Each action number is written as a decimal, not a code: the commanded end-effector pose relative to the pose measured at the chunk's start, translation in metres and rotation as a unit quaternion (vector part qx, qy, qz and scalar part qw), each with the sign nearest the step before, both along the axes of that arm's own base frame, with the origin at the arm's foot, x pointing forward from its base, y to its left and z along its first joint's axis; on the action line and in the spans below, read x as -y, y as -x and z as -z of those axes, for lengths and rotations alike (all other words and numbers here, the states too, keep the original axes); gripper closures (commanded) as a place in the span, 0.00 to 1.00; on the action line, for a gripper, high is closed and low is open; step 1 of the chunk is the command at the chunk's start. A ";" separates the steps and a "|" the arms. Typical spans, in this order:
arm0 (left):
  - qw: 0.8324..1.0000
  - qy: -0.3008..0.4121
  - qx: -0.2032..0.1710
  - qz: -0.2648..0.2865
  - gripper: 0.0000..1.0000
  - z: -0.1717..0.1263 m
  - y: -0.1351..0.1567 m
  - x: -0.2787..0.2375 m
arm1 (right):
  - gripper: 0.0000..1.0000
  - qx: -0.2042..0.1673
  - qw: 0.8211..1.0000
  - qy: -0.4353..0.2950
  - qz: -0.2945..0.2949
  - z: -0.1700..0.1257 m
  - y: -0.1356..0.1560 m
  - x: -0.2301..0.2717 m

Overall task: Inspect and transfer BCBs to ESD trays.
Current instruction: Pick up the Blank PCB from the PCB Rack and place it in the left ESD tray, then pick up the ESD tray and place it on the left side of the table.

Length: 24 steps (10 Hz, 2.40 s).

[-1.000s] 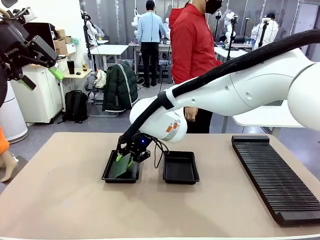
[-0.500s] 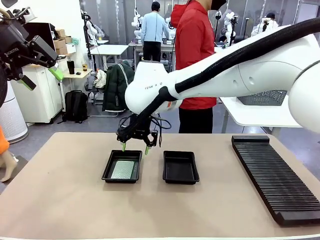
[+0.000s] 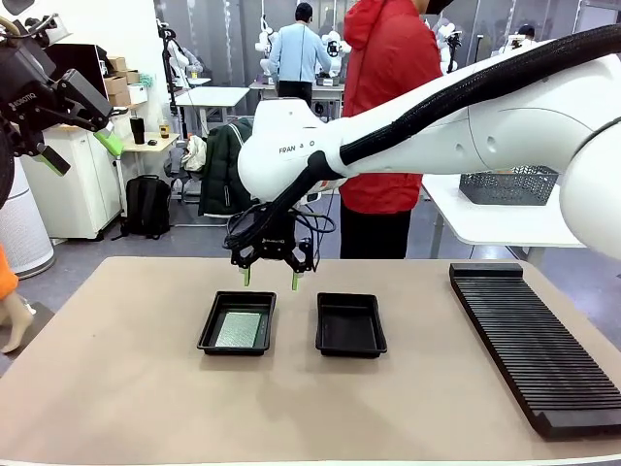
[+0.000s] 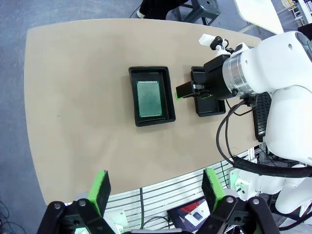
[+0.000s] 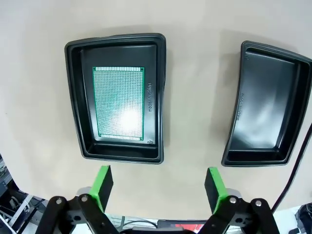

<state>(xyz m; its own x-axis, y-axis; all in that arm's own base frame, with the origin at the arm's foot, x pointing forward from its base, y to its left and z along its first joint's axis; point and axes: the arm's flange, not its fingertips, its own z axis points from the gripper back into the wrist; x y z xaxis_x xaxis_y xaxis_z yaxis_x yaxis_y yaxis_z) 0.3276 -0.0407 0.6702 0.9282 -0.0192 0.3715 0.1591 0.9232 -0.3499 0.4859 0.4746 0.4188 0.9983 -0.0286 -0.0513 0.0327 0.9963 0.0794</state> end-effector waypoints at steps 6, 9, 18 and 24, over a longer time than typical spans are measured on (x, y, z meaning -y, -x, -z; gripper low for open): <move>1.000 0.000 0.000 -0.001 0.00 0.001 0.000 0.000 | 0.00 -0.001 1.000 -0.001 -0.004 0.001 0.001 -0.001; 1.000 0.000 0.000 -0.001 0.00 0.001 0.000 0.000 | 0.00 -0.001 1.000 -0.001 -0.004 0.001 0.001 -0.001; 1.000 0.000 0.000 0.000 0.00 0.000 0.000 0.000 | 0.00 -0.001 1.000 -0.001 -0.004 0.001 0.001 -0.001; 0.998 -0.064 -0.019 0.010 0.00 0.040 -0.056 0.029 | 0.00 0.032 0.993 -0.111 0.021 -0.017 0.031 0.063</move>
<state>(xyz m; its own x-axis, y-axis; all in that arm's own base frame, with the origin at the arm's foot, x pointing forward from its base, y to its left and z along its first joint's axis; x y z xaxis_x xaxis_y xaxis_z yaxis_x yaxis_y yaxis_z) 0.3759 -0.0645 0.6306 0.9406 -0.0665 0.3329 0.1619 0.9498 -0.2678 0.4775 0.4379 0.4437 0.9964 -0.0846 0.0042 0.0815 0.9708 0.2256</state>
